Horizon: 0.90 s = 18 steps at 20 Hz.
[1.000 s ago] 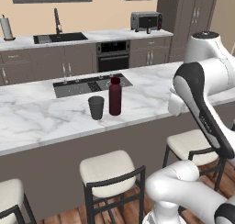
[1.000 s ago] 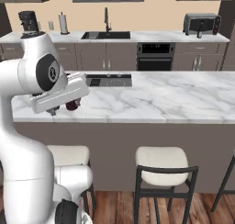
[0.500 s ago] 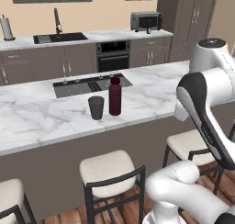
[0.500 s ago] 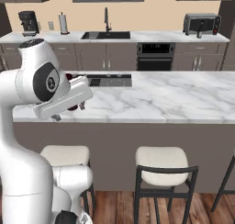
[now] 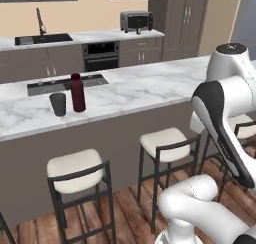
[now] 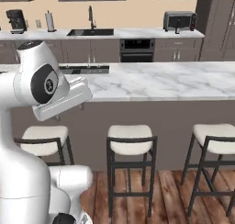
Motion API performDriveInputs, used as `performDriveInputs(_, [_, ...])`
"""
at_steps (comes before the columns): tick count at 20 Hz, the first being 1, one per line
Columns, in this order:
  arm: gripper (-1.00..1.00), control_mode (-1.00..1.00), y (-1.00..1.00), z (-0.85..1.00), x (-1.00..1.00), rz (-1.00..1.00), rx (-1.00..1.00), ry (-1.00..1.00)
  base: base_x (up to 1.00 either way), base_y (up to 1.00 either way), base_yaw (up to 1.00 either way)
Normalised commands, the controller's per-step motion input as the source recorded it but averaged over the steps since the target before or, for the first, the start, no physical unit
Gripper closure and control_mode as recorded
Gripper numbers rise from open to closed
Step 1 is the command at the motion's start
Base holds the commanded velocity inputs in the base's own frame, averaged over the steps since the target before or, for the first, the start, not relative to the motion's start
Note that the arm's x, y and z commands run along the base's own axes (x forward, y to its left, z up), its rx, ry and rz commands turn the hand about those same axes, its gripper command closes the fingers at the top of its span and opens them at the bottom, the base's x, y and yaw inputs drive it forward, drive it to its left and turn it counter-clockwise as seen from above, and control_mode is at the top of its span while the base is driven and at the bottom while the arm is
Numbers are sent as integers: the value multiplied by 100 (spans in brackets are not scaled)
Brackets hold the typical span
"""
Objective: There is a wine glass and glass cup on the dining counter. Place the wine bottle next to the wine glass and the juice bottle next to the glass cup.
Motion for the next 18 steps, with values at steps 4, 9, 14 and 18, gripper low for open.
performDriveInputs(4, [-100,100,0,0,0,0,0,0,-44,-100,-17])
performDriveInputs(9, [-100,100,0,0,0,0,0,0,-34,-100,-20])
performDriveInputs(14, [-100,100,0,0,0,0,0,0,-8,-100,-20])
performDriveInputs(18, [-100,100,0,0,0,0,0,0,0,-100,-17])
